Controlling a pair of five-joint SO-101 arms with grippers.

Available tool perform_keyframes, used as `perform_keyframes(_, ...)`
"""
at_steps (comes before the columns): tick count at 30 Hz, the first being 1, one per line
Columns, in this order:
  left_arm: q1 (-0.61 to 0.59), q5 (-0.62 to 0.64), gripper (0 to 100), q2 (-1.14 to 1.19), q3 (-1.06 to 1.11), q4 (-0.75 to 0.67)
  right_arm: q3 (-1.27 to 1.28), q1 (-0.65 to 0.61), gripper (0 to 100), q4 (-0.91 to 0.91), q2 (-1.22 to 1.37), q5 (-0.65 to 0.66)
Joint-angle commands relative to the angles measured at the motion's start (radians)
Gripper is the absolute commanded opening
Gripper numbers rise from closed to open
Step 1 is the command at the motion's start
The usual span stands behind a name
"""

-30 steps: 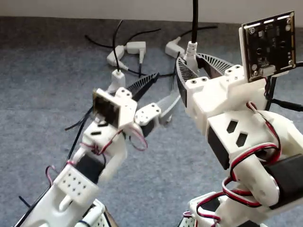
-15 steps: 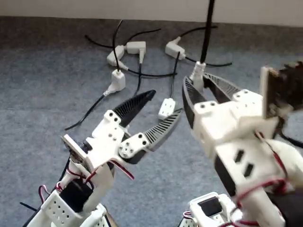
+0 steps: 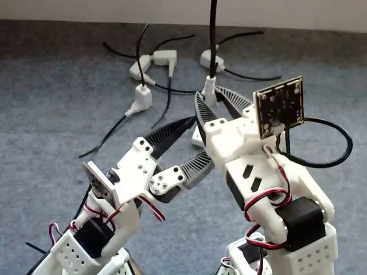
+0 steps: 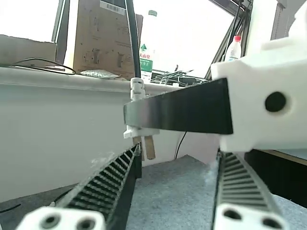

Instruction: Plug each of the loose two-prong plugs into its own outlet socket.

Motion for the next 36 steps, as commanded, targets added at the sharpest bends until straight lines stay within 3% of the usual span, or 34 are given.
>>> perform_keyframes(1,0.007,-0.008,25,-0.010,-0.007,0.002,-0.047,-0.005,0.9,0.042,-0.015,0.017)
perform_keyframes(11,-0.038,-0.008,25,0.028,-0.013,-0.003,-0.108,-0.005,0.9,0.180,-0.111,0.015)
perform_keyframes(23,-0.108,-0.005,25,0.483,-0.216,-0.089,-0.108,-0.007,0.9,0.243,-0.179,0.020)
perform_keyframes(29,-0.005,-0.008,25,0.337,-0.139,-0.068,-0.097,-0.005,0.9,0.125,-0.176,0.146)
perform_keyframes(33,0.079,-0.133,25,0.162,-0.091,0.009,-0.042,-0.005,0.9,0.036,-0.163,0.178)
perform_keyframes(36,0.094,-0.150,25,0.077,-0.058,0.014,-0.002,-0.005,0.9,0.033,-0.139,0.172)
